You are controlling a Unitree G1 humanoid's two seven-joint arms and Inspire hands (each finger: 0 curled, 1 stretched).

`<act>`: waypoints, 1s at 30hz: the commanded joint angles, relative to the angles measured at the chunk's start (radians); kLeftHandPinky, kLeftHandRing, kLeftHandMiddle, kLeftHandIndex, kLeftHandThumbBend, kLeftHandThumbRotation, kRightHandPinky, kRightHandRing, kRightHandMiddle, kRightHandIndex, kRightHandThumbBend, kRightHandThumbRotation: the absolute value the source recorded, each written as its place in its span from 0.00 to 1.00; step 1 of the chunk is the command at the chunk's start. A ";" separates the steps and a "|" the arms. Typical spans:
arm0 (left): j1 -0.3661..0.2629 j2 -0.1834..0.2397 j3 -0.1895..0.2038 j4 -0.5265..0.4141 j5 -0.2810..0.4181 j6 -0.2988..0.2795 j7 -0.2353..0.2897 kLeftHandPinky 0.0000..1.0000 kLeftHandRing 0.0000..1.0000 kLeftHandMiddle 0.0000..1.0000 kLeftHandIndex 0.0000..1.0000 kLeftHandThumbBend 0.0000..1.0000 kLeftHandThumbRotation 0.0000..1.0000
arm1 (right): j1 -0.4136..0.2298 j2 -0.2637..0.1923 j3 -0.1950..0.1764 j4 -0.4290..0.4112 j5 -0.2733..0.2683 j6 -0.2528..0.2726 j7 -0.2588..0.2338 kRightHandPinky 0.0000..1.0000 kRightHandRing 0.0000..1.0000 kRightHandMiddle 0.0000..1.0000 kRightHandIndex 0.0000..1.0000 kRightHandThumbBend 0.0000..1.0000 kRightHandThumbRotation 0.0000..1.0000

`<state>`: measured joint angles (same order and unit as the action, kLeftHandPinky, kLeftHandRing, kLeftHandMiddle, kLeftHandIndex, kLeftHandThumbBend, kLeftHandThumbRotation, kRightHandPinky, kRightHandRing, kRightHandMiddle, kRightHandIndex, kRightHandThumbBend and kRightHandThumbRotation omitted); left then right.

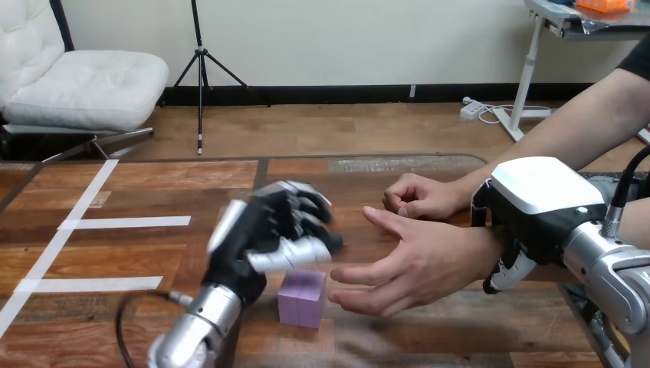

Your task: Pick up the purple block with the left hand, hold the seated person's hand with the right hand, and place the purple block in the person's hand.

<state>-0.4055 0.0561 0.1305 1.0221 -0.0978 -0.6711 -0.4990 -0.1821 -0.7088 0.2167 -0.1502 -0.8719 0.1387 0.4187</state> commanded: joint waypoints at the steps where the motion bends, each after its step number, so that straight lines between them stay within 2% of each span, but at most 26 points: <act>1: -0.077 0.140 -0.109 -0.060 0.166 -0.044 0.003 0.47 0.53 0.58 0.60 0.88 0.29 | -0.040 -0.009 -0.033 -0.038 -0.017 -0.013 -0.045 0.25 0.32 0.39 0.45 0.85 0.00; 4: -0.085 0.205 -0.166 -0.085 0.290 -0.061 0.036 0.54 0.60 0.65 0.68 0.89 0.38 | -0.038 -0.008 -0.035 -0.033 -0.016 -0.015 -0.050 0.25 0.32 0.38 0.45 0.85 0.00; 5: -0.087 0.218 -0.177 -0.090 0.316 -0.064 0.043 0.60 0.65 0.69 0.72 0.89 0.43 | -0.037 -0.008 -0.035 -0.032 -0.016 -0.016 -0.051 0.24 0.31 0.38 0.45 0.86 0.00; 6: -0.091 0.248 -0.206 -0.111 0.376 -0.057 0.056 0.63 0.67 0.70 0.74 0.89 0.45 | -0.036 -0.008 -0.036 -0.028 -0.014 -0.020 -0.056 0.24 0.31 0.37 0.44 0.86 0.00; 9: -0.097 0.302 -0.256 -0.160 0.489 -0.033 0.077 0.72 0.74 0.76 0.81 0.90 0.53 | -0.033 -0.008 -0.037 -0.024 -0.013 -0.023 -0.060 0.25 0.32 0.38 0.45 0.86 0.00; 12: -0.099 0.337 -0.286 -0.206 0.559 -0.011 0.075 0.82 0.80 0.81 0.87 0.90 0.59 | -0.031 -0.008 -0.037 -0.023 -0.014 -0.022 -0.058 0.25 0.32 0.39 0.45 0.86 0.00; 14: -0.098 0.347 -0.293 -0.225 0.578 -0.006 0.069 0.89 0.85 0.84 0.90 0.91 0.60 | -0.029 -0.008 -0.038 -0.021 -0.012 -0.026 -0.062 0.26 0.33 0.40 0.46 0.86 0.00; 21: -0.097 0.366 -0.313 -0.260 0.615 0.007 0.058 0.97 0.89 0.87 0.91 0.91 0.60 | -0.025 -0.005 -0.039 -0.012 -0.008 -0.033 -0.073 0.26 0.33 0.41 0.46 0.87 0.00; 24: -0.097 0.373 -0.326 -0.264 0.618 0.006 0.059 0.98 0.90 0.87 0.91 0.91 0.61 | -0.024 -0.005 -0.039 -0.008 -0.007 -0.038 -0.081 0.24 0.31 0.39 0.45 0.88 0.00; 30: -0.095 0.383 -0.347 -0.272 0.607 0.011 0.057 0.92 0.89 0.88 0.89 0.91 0.61 | -0.023 -0.005 -0.038 -0.002 -0.002 -0.041 -0.083 0.22 0.29 0.37 0.45 0.88 0.00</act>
<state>-0.4578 0.4319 -0.1862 0.8037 0.5179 -0.6630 -0.4432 -0.1579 -0.7107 0.2166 -0.1371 -0.8739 0.1105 0.3814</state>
